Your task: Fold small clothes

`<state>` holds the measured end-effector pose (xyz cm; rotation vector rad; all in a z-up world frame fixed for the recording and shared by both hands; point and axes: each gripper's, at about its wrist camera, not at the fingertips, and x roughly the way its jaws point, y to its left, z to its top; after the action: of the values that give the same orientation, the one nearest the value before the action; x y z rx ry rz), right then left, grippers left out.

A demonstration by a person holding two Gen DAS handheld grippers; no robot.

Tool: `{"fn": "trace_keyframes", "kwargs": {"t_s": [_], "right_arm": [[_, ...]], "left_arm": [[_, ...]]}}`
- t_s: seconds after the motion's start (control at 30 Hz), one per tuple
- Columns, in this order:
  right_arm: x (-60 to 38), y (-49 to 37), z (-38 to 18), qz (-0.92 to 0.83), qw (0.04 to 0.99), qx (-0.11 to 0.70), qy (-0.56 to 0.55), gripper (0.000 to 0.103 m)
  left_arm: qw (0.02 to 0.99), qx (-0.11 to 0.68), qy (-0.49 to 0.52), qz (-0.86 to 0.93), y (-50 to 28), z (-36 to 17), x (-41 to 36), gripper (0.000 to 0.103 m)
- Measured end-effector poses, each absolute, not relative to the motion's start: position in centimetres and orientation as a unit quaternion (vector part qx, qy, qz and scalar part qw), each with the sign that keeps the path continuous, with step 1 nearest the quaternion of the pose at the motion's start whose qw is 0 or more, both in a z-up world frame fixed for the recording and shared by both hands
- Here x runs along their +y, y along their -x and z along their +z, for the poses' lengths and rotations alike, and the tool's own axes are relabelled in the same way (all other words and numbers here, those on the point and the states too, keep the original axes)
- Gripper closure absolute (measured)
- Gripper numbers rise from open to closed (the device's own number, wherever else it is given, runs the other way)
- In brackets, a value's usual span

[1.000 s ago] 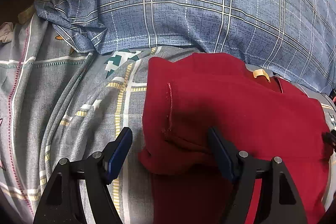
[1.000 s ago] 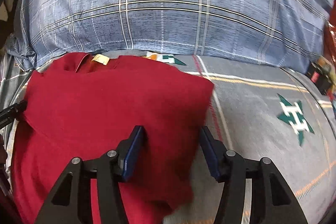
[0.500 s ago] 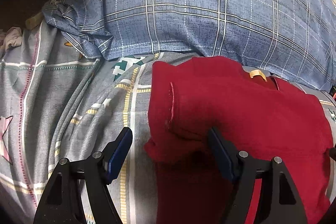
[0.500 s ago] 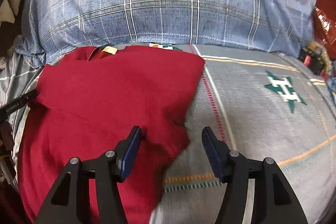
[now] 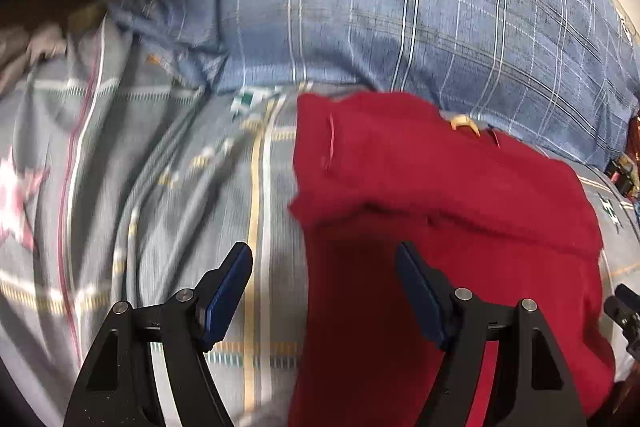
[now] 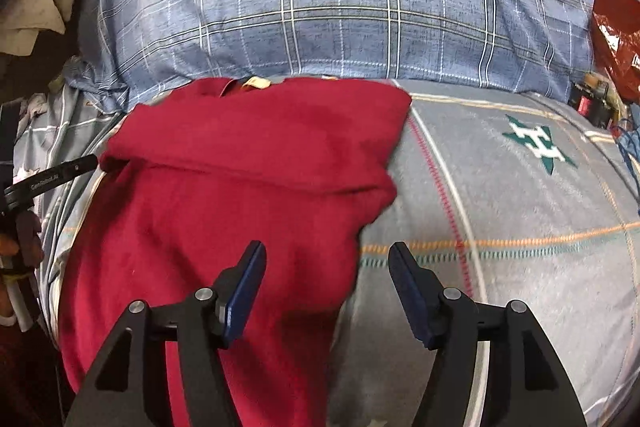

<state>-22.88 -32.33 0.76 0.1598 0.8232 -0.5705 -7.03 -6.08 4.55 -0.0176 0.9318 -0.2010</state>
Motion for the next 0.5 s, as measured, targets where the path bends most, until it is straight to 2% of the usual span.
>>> {"fn": "trace_keyframes", "kwargs": {"t_s": [0.5], "right_arm": [[-31.4, 27.5, -0.4, -0.263, 0.871, 0.396, -0.125, 0.03]], "left_arm": [[0.87, 0.486, 0.029, -0.084, 15.8, 3.0, -2.4, 0.029]]}}
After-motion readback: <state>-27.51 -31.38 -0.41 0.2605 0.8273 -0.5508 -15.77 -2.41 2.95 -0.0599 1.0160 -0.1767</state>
